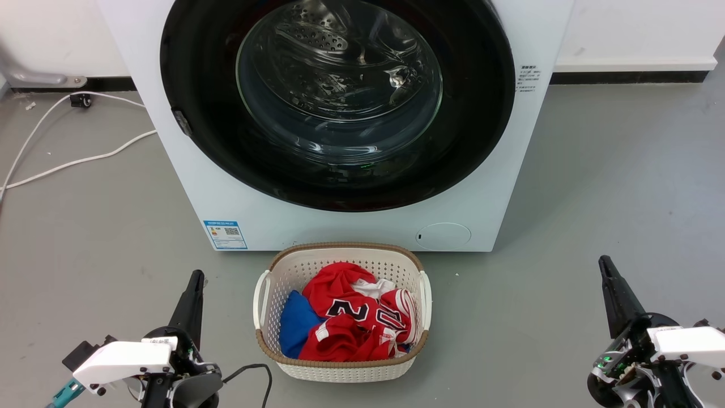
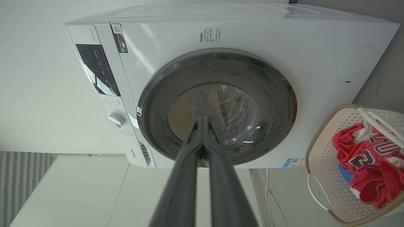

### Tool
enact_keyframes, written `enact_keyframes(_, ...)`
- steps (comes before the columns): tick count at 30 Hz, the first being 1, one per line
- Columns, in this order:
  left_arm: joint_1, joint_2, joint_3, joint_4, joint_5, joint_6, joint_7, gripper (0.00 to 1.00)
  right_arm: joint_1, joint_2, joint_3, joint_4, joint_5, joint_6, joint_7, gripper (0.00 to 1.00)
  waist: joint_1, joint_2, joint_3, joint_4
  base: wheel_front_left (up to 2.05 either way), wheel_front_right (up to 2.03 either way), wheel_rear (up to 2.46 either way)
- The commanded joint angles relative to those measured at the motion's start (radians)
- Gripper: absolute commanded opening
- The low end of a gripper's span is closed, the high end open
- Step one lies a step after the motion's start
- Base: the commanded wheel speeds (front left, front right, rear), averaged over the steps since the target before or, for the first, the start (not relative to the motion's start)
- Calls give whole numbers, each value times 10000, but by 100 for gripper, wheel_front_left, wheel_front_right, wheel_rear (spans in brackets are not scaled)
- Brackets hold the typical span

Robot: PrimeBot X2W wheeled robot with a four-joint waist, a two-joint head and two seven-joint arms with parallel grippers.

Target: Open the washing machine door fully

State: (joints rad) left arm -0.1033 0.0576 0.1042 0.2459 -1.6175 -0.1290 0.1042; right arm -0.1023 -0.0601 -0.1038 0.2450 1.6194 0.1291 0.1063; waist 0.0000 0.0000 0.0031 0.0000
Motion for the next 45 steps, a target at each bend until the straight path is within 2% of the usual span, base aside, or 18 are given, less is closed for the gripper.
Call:
enact_keyframes(1,-89,-1,30,6,40,-32,57,0,-106,38,-14,11,-40,29,14,0,0,0,0,0,0,0,0)
enact_keyframes(19,-92,-20,54,8,50,-33,65,0,-109,59,-40,14,-67,29,39,0,0,0,0,0,0,0,0)
enact_keyframes(20,-2,-12,23,0,29,0,31,100,-1,17,-27,0,-13,0,13,100,0,0,0,0,0,0,0)
enact_keyframes(30,58,-37,-382,-168,127,6,-343,100,246,7,148,-278,-256,2,-328,100,0,0,15,-6,0,0,0)
enact_keyframes(36,-12,6,-600,-445,583,4,-611,100,276,-94,295,-493,-746,3,-611,100,0,0,45,-9,0,0,0)
enact_keyframes(45,-109,53,-833,-1152,2623,1,-1005,100,274,-276,422,-914,-2737,5,-1023,100,0,0,92,-13,0,0,0)
